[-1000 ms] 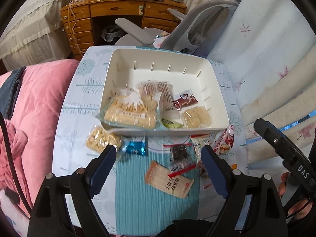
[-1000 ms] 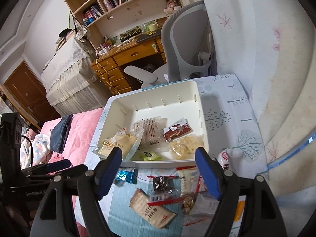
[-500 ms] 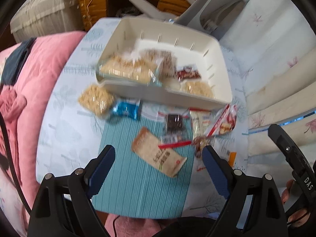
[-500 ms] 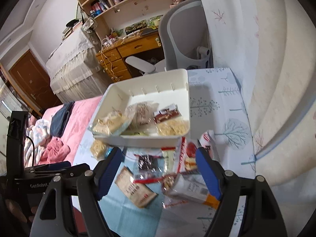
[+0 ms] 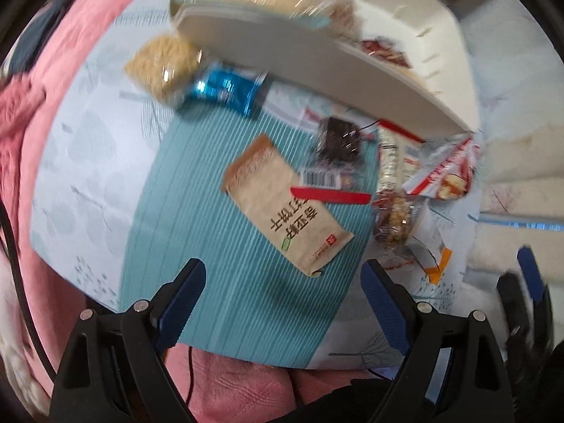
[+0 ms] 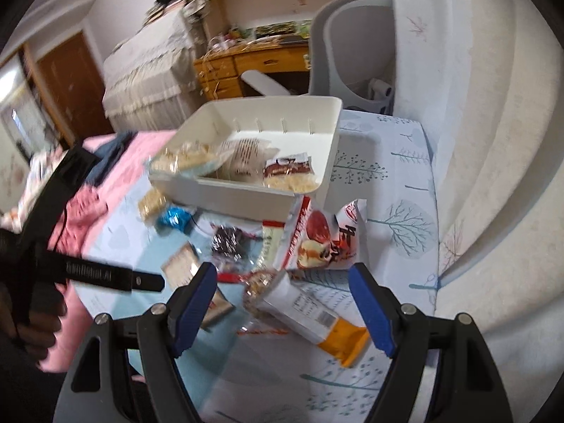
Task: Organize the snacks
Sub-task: 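Lower the right tool into the tray and release the pineapple cake, then grasp the brown biscuit packet with the left tool while the right tool grasps the white-orange bar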
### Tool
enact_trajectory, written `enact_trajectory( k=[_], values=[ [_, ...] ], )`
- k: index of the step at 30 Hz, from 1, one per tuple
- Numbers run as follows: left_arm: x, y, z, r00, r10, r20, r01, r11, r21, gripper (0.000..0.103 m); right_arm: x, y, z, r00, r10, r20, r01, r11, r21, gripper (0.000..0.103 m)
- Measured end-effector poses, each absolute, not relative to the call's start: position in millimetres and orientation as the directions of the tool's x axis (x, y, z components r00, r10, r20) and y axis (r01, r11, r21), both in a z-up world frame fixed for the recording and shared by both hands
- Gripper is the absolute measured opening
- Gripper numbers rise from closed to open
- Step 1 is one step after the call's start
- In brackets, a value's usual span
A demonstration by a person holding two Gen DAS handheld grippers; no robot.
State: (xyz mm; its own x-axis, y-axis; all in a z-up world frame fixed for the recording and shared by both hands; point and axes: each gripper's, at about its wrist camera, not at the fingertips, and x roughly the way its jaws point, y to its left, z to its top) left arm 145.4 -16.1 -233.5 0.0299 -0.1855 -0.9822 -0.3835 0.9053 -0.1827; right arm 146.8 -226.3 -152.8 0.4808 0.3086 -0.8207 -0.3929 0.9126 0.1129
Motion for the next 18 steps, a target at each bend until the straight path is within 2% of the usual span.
enact_trajectory(
  k=[4, 8, 18],
  values=[
    [148.9, -12.5, -253.4, -0.022, -0.14, -0.99, -0.463, 0.879, -0.114, 0.089, 143.3, -222.5, -168.1, 0.469, 0.275, -0.839, -0.461, 0.887, 0.033, 0.078],
    [152.6, -7.6, -273.3, -0.063, -0.158, -0.985, -0.547, 0.831, -0.098, 0.089, 140.7, -217.2, -180.9, 0.47, 0.246, -0.848, -0.539, 0.841, -0.055, 0.078],
    [161.7, -11.9, -303.2, -0.092, -0.198, -0.976, -0.634, 0.768, -0.096, 0.089, 149.6, -226.2, -214.9, 0.417, 0.204, -0.886, -0.593, 0.8, -0.095, 0.078]
  ],
)
